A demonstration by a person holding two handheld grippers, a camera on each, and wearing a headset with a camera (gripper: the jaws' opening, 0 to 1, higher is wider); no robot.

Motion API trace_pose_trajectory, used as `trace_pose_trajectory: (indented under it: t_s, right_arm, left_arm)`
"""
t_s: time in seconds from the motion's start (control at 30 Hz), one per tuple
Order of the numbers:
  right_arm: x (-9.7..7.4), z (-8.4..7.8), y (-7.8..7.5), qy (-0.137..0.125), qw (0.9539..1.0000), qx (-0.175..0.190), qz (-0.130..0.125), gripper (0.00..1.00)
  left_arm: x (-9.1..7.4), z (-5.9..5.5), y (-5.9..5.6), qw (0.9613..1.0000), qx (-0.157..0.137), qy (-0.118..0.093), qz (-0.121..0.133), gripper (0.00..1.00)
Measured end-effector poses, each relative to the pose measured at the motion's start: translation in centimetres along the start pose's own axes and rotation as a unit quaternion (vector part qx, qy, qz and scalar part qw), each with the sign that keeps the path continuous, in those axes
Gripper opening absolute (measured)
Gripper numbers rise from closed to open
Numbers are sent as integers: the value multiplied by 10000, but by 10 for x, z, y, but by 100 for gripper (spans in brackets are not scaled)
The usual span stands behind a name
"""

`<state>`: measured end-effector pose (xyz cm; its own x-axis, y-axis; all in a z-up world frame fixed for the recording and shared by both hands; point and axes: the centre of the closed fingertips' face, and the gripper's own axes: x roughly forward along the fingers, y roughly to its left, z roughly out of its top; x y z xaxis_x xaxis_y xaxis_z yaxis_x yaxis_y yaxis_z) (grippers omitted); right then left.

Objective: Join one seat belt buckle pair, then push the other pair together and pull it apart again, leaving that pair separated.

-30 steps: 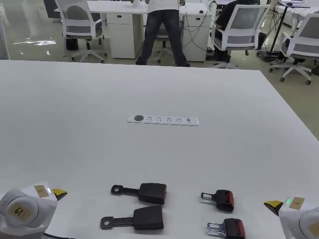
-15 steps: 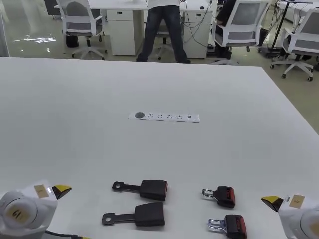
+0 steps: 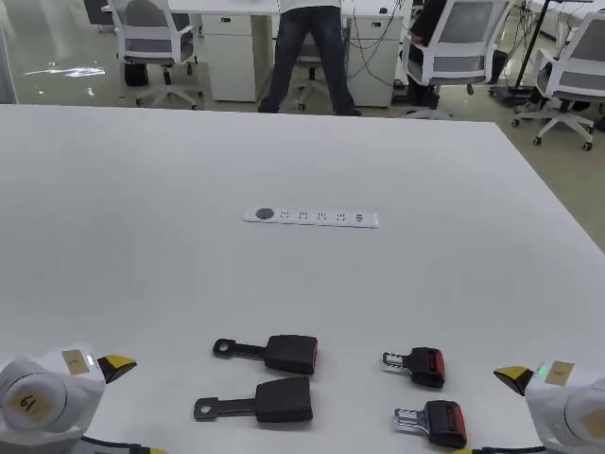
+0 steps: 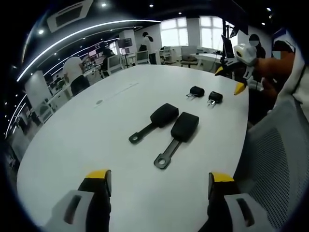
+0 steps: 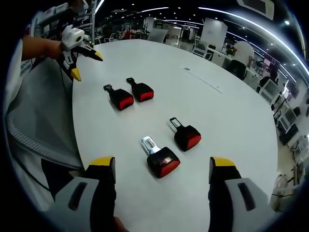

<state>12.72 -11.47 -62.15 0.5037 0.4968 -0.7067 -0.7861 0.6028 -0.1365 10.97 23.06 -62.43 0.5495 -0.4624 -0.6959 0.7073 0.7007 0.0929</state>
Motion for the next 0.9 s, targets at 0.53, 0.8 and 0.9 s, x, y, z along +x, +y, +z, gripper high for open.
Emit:
trace_pose_trajectory:
  t_s: [0.53, 0.8, 0.9]
  right_arm:
    - [9, -13, 1, 239, 9981, -416, 385, 63]
    - [17, -15, 0, 332, 9966, -496, 570, 55]
    - [21, -18, -2, 379, 9961, -510, 609, 55]
  left_arm:
    - [20, 9, -6, 9983, 462, 81, -348, 77]
    - [38, 8, -22, 9927, 735, 404, -871, 64]
    - [42, 13, -23, 9914, 768, 455, -956, 61]
